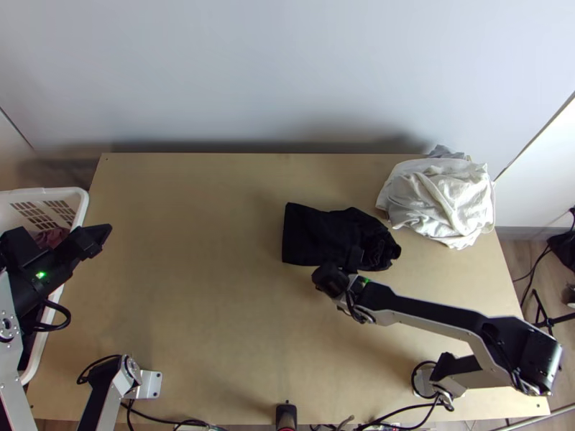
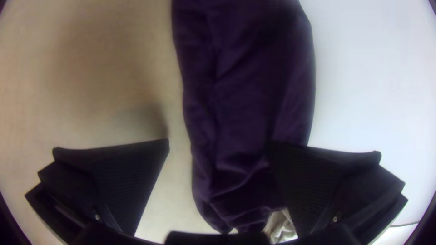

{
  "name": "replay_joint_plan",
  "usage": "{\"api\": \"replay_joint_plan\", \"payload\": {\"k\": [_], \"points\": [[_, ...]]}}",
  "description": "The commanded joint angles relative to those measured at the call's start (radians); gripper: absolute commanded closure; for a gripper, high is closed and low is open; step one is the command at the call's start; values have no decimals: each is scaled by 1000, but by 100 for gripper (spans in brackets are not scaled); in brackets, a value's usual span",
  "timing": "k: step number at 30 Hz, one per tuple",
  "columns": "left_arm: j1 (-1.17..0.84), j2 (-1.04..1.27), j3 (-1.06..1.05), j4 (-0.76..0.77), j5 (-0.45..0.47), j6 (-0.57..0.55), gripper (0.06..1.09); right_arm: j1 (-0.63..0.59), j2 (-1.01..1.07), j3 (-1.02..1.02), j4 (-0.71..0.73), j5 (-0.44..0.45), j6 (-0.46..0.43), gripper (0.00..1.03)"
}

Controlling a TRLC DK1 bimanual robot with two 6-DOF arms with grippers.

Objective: Fold the t-shirt

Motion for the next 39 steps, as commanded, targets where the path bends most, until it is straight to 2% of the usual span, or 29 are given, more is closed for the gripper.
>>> {"api": "replay_joint_plan", "payload": {"k": [1, 12, 14, 15, 16, 18, 19, 22, 27, 39], "points": [[1, 0, 4, 5, 5, 8, 11, -50, 57, -20, 137, 2, -101, 5], [1, 0, 7, 11, 13, 8, 11, -91, 127, -6, 353, 2, -250, 5], [1, 2, 7, 11, 13, 8, 11, -108, 146, -5, 375, 4, -273, 11], [1, 2, 7, 11, 13, 8, 11, -117, 152, -6, 395, 4, -285, 17], [1, 2, 5, 11, 13, 8, 11, -122, 155, -11, 408, 4, -310, 28], [1, 2, 5, 6, 14, 11, 11, -130, 160, -17, 442, 2, -360, 75], [1, 5, 8, -6, 22, 25, 11, -130, 161, -17, 453, 2, -377, 93], [0, 15, 25, -49, 37, 54, 11, -134, 152, -34, 461, 4, -394, 94], [1, 20, 33, -49, 39, 55, 11, -131, 69, -101, 537, -19, -488, 99], [1, 35, 8, -38, 40, 63, 11, -127, -84, 90, 533, -24, -475, 99]]}}
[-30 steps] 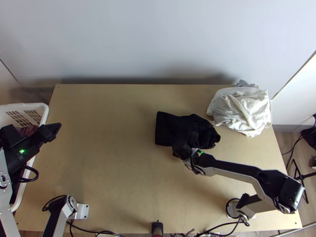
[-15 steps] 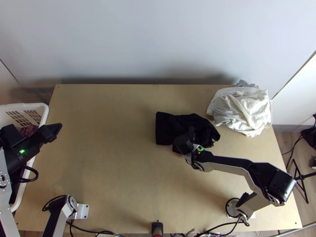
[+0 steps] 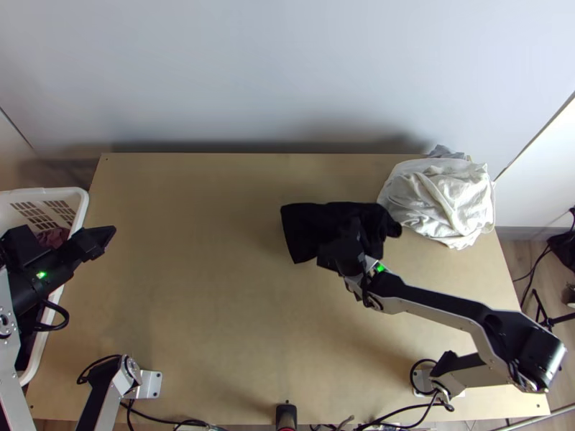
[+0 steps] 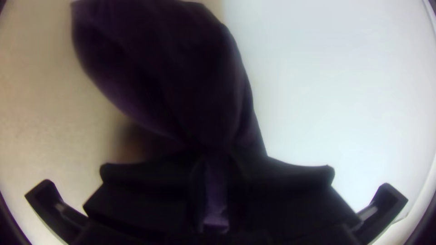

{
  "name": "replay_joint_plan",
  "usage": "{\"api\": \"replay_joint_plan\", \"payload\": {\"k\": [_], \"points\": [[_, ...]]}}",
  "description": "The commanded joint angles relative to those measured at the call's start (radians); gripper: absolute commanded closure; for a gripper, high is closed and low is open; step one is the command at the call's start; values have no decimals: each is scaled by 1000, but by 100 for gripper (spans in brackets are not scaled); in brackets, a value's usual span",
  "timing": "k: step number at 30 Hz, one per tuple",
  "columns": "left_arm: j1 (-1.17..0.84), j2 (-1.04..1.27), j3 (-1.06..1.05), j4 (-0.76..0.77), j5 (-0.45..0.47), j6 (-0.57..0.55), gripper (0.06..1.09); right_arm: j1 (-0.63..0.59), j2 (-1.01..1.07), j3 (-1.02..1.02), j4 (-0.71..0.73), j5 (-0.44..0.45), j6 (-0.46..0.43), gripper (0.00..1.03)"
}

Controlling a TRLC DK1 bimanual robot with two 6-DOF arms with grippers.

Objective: Fold the t-shirt

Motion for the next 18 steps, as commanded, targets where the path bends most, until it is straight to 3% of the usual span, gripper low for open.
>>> {"api": "replay_joint_plan", "payload": {"k": [1, 12, 18], "points": [[1, 13, -16, 6, 2, 3, 11, 7, -74, 124, 7, -4, 5, 99], [2, 15, -50, 18, 1, 10, 11, -4, -94, 276, 8, -1, 114, 99], [8, 33, -53, 26, 1, 16, 11, -79, -55, 446, -32, 21, 214, 99]]}}
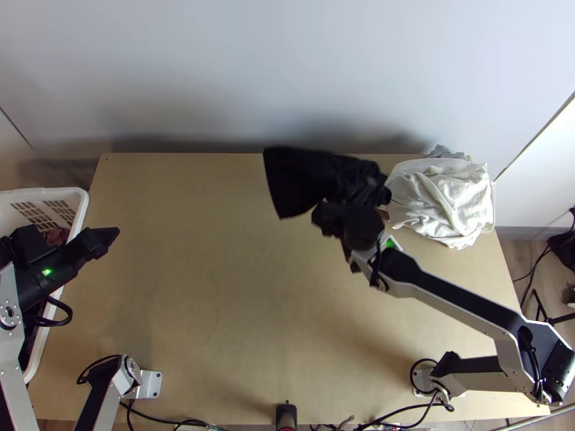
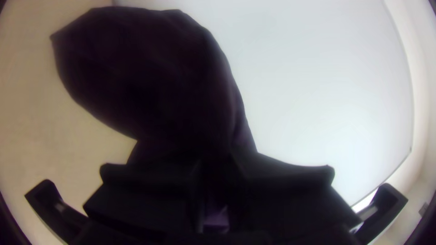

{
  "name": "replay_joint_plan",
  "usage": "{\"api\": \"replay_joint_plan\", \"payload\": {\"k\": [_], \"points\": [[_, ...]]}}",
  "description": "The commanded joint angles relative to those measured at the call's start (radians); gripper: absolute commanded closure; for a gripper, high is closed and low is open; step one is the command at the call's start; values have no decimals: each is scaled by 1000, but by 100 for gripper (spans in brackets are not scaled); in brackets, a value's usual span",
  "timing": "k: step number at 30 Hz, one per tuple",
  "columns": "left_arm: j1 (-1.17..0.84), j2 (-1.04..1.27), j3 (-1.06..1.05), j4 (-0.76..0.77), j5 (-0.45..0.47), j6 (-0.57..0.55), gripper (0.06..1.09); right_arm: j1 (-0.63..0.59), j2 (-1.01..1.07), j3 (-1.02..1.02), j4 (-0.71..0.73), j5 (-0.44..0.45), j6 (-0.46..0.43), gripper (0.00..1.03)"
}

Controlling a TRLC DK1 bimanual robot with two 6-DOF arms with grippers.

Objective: Fold the t-shirt

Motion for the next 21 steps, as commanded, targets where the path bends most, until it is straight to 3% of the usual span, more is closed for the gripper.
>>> {"api": "replay_joint_plan", "payload": {"k": [1, 12, 21], "points": [[4, 17, -6, 7, 2, 4, 11, -72, 29, 187, -61, 13, 122, 99], [23, 39, 18, 13, 0, 4, 11, -249, 110, 556, -450, 1, 576, 99], [24, 48, 29, 13, 0, -10, 11, -405, 99, 576, -482, -54, 648, 99]]}}
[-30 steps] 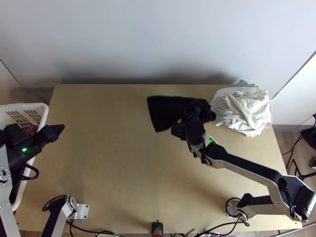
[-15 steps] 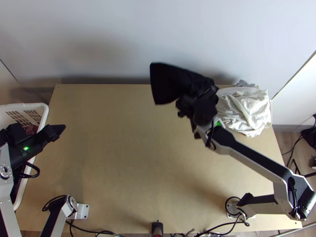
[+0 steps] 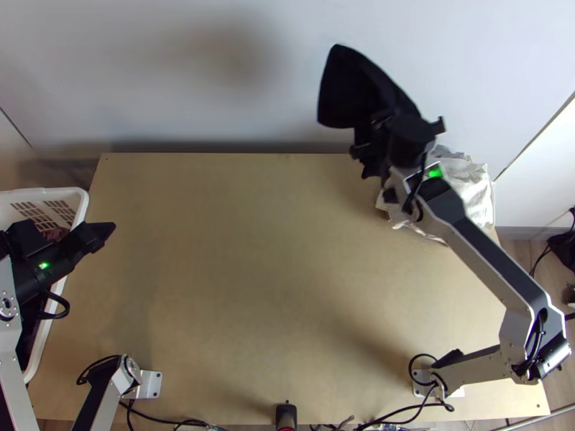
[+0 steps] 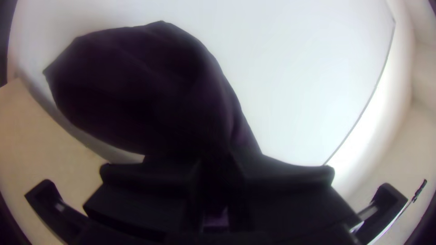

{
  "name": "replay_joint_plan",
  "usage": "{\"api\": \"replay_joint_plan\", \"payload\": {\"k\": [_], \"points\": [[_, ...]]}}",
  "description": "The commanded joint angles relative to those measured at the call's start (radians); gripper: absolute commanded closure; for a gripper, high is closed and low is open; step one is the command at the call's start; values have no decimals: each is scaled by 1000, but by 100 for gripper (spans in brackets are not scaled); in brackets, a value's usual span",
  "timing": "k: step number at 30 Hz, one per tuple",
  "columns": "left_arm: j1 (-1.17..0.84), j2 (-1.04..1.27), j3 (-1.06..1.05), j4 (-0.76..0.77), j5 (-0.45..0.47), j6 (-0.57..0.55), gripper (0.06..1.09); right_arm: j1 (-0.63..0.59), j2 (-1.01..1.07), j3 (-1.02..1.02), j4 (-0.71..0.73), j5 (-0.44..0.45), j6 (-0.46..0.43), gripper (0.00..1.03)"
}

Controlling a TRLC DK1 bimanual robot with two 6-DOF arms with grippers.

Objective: Fold the t-shirt

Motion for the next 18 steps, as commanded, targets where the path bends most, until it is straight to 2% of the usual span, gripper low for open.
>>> {"api": "replay_joint_plan", "payload": {"k": [1, 12, 18], "points": [[3, 10, 11, -1, 0, -16, 11, -145, -12, 50, -53, -56, 68, 99], [-2, 45, 10, 22, 2, -71, 11, -466, -69, 108, -90, -276, -48, 99], [-8, 51, -6, 45, 2, -88, 11, -569, -92, 114, -101, -360, -116, 99]]}}
